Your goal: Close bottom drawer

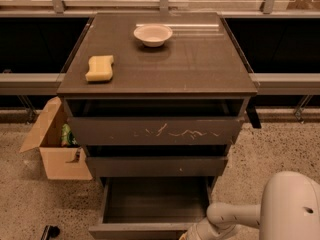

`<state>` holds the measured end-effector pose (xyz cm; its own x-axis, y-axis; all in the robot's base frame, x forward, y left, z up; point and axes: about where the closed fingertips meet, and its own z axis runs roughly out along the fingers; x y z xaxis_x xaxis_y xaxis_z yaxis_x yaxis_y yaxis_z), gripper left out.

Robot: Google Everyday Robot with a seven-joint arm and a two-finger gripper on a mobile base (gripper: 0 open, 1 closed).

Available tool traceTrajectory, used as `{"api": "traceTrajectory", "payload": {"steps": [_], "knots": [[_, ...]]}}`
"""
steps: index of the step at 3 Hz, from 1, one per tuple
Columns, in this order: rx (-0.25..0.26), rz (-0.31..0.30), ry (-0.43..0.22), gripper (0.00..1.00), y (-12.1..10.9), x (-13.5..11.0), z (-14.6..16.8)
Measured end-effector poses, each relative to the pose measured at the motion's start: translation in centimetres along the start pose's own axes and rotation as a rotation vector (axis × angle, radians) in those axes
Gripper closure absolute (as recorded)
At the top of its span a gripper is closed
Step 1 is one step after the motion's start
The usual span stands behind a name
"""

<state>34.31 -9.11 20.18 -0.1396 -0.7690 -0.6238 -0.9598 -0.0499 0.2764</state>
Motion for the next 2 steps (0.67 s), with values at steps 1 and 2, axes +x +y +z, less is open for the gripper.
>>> {"api": "traceTrajectory", "payload": {"steps": [1,2], "knots": [[0.056,-0.021,0.039,0.52,-1.7,0.8,-0.3],[0.083,-0.039,0.055,0.28,-3.4,1.8,-0.6]]}}
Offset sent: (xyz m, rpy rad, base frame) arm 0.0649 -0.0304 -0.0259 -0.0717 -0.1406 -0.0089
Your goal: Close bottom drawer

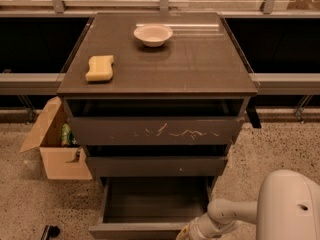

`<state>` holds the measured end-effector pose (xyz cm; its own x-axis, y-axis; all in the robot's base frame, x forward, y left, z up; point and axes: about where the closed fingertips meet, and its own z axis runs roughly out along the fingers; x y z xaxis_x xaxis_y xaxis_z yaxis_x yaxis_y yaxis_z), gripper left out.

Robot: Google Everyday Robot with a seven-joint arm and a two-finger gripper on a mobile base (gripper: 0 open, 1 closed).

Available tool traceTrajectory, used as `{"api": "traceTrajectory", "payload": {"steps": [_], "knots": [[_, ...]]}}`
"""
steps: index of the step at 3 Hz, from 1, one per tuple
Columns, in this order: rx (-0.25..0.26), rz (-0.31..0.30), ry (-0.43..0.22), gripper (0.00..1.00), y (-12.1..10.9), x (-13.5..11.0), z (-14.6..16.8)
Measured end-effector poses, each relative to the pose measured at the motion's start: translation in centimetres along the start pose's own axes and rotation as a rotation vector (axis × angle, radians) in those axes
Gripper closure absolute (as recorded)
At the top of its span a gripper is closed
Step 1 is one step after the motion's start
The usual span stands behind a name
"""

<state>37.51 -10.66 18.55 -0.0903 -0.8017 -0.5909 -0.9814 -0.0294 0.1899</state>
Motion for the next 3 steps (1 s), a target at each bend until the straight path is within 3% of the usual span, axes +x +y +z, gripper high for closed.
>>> {"api": "traceTrajectory", "payload": {"steps": [1,2,3], "knots": [[0.011,-0.008,0.001,0.05,-1.3,0.8,0.0],[0.011,-0.008,0.001,0.0,-1.1,0.8,0.0],[0.033,-0.028,-0.01,0.02,-4.8,2.1,-0.4]]}}
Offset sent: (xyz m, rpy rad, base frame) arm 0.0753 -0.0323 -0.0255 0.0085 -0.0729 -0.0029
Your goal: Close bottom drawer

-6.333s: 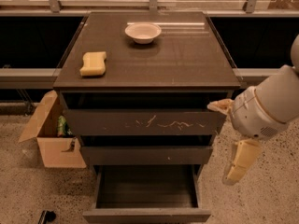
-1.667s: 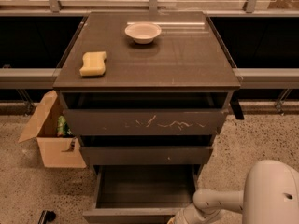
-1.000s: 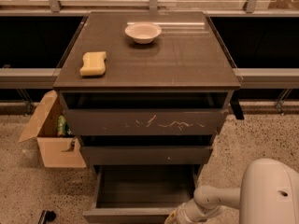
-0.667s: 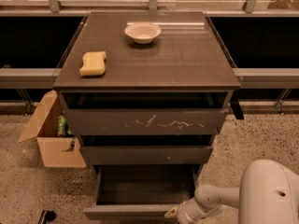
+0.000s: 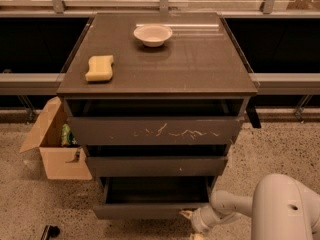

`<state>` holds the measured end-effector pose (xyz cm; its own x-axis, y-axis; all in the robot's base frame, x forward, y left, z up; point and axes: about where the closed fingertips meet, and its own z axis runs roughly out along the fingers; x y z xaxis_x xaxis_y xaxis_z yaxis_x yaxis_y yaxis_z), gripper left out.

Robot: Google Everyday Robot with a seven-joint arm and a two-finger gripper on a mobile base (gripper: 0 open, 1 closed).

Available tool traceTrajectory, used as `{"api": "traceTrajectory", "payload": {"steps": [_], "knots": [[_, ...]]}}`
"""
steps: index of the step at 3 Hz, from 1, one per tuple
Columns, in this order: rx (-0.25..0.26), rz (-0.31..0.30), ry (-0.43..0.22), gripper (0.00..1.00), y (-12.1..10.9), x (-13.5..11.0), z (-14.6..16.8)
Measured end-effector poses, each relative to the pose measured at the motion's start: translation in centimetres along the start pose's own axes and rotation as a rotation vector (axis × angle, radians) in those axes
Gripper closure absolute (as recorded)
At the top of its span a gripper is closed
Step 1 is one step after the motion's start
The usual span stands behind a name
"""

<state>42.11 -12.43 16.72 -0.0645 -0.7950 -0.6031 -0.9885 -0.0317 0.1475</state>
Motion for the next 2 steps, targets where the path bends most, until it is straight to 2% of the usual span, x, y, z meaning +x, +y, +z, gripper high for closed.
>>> {"api": "traceTrajectory", "payload": {"steps": [1,2], "knots": [[0.028,-0.018,-0.015,0.19,-4.5,1.4,-0.5],[0.055,-0.023,-0.016,0.42,-6.8,2.0,-1.1]]}}
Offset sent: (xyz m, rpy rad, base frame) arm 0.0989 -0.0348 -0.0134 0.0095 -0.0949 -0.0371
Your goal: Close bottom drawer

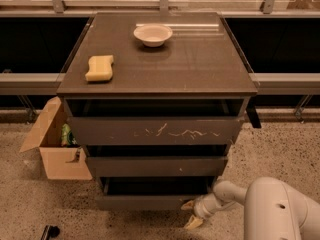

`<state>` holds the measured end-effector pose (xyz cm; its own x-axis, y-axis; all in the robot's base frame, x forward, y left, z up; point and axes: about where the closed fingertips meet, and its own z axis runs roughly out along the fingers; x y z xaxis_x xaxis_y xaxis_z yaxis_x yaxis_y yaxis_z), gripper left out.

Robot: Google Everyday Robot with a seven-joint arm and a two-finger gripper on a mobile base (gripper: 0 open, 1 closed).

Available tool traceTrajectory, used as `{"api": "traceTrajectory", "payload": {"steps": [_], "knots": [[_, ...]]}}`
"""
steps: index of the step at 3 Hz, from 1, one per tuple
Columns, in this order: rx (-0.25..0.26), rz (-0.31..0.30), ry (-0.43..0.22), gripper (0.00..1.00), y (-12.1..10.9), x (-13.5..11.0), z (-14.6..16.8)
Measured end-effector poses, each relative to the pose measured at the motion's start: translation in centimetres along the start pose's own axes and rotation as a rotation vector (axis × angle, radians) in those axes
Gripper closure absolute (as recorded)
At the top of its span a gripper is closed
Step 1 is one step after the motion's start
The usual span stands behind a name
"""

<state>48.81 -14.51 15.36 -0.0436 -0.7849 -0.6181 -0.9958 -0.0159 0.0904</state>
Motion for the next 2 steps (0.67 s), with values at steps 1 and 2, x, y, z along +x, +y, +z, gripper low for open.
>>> {"api": "traceTrajectory", "payload": {"steps": [1,2], "knots": [[0.063,-0.021,0.025,0.7,-2.0,-0.3,-2.3],[0.088,-0.029,0.039,0.56,-2.8,-0.5,-3.4]]}}
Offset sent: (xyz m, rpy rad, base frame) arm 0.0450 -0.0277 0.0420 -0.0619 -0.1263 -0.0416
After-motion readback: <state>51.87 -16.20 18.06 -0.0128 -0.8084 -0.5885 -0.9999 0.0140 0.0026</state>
